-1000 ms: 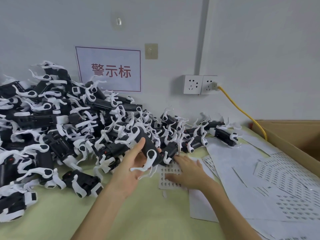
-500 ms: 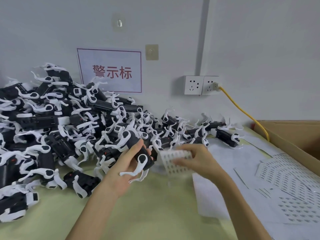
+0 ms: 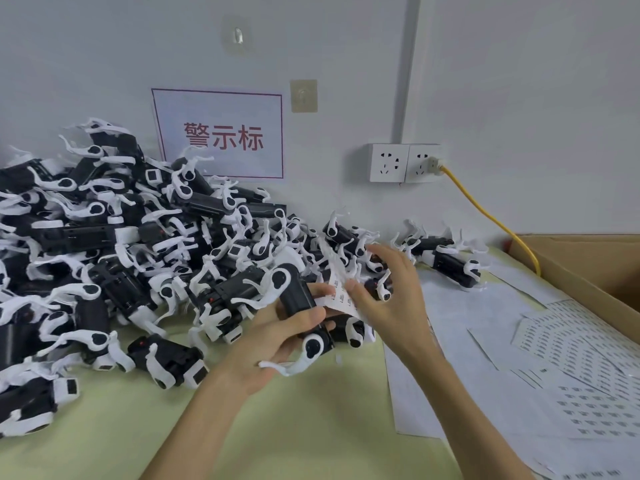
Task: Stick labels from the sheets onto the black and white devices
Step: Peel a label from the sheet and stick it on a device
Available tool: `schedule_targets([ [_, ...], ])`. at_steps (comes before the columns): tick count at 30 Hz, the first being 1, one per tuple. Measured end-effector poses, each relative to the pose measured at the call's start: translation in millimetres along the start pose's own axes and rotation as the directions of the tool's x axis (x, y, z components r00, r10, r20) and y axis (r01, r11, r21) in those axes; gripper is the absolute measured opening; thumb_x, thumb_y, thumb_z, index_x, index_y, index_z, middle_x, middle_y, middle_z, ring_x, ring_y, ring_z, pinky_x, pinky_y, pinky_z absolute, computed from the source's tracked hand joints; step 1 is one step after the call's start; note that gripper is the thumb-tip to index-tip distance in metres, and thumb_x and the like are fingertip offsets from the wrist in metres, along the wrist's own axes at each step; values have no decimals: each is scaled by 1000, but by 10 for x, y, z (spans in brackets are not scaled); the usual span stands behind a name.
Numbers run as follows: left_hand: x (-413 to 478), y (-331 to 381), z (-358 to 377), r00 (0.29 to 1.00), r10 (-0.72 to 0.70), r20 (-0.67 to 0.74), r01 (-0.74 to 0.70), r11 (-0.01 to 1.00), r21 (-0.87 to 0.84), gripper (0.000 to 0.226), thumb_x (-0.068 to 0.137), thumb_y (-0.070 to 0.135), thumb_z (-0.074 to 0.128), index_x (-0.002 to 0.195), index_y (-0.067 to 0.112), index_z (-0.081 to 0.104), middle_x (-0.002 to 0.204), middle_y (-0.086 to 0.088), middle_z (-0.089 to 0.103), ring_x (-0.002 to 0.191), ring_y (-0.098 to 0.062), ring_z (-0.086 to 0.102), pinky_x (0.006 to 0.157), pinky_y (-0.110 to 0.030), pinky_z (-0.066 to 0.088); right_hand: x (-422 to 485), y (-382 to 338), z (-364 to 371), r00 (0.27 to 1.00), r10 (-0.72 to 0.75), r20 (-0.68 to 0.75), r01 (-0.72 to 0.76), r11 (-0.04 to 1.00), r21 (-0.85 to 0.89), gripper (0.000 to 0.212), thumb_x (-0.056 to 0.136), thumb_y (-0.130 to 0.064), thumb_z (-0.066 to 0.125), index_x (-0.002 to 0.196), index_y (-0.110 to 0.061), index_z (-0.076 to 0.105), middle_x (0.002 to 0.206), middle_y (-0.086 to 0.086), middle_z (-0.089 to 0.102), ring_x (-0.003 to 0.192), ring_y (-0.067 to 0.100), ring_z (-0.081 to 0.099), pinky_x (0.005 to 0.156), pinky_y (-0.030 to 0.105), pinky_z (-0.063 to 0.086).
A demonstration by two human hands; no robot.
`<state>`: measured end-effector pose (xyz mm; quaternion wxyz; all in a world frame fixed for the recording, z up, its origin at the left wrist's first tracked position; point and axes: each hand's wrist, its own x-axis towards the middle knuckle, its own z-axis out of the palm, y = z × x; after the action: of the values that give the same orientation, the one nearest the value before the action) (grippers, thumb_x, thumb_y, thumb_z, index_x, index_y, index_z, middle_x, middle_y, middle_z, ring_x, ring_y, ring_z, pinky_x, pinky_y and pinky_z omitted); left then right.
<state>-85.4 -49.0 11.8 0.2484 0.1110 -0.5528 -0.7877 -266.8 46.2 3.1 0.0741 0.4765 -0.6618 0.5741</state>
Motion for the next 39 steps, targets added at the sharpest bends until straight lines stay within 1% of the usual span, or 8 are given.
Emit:
schedule_targets([
  [3, 15, -10, -24, 1000, 23, -10, -23, 1000, 3, 44, 75, 20, 81, 119, 18, 76, 130, -28, 65, 126, -42, 61, 111, -47, 48, -43, -77, 53, 983, -180, -41, 181, 983, 14, 22, 86, -9, 77, 103, -23, 75, 112, -14, 69, 111, 4, 62, 91, 18, 45],
  [6, 30, -13, -35, 999, 42, 8, -42, 998, -42, 41, 85, 15, 69, 126, 15, 71, 134, -21, 66, 126, -36, 63, 107, -42, 51, -104, -186, 99, 977, -204, 68, 191, 969, 159, 10, 87, -15, 71, 88, -24, 75, 91, -13, 74, 89, 15, 69, 73, 22, 50],
  [9, 38, -6, -26, 997, 72, -43, -74, 995, -60, 37, 83, 15, 70, 120, 16, 74, 127, -18, 70, 118, -31, 68, 99, -37, 57, -105, -209, 71, 971, -211, 115, 196, 971, 134, 10, 84, -30, 79, 90, -23, 77, 93, -14, 73, 91, 14, 69, 76, 28, 52],
  [13, 54, -38, 11, 984, 106, -140, -112, 993, -31, 27, 77, 11, 74, 99, 26, 78, 104, -14, 72, 95, -24, 69, 87, -34, 58, -112, -215, 63, 962, -242, 124, 230, 968, 103, 17, 79, -25, 87, 91, -20, 77, 96, -13, 71, 93, 12, 68, 75, 31, 53],
  [18, 57, -56, -10, 978, 133, -160, -136, 991, -8, 27, 76, 7, 73, 94, 26, 73, 93, -10, 70, 86, -22, 67, 79, -33, 57, -133, -252, 80, 959, -272, 82, 262, 958, 116, 18, 81, -31, 84, 94, -21, 77, 98, -16, 69, 93, 10, 68, 70, 28, 56],
  [27, 58, -57, -13, 976, 140, -169, -134, 990, 45, 26, 72, 5, 71, 82, 29, 71, 77, 0, 66, 71, -15, 66, 68, -27, 57, -216, -288, 132, 955, -256, 150, 229, 957, 178, 8, 83, -9, 78, 86, -15, 77, 83, -10, 71, 81, 11, 71, 59, 35, 59],
  [35, 51, -73, -18, 960, 193, -201, -160, 973, 168, 24, 61, 19, 80, 77, 33, 68, 77, -2, 65, 73, -20, 62, 70, -32, 53, -241, -305, 166, 964, -226, 140, 198, 961, 193, 11, 82, -4, 71, 78, -12, 76, 77, -7, 72, 78, 10, 70, 57, 15, 52],
  [39, 30, -71, 4, 954, 222, -202, -168, 953, 251, 20, 63, 21, 79, 76, 29, 66, 75, -3, 64, 68, -17, 59, 65, -29, 51, -229, -304, 151, 971, -168, 171, 132, 970, 204, 13, 81, -10, 65, 76, -14, 77, 76, -10, 73, 80, 10, 72, 59, 15, 53],
])
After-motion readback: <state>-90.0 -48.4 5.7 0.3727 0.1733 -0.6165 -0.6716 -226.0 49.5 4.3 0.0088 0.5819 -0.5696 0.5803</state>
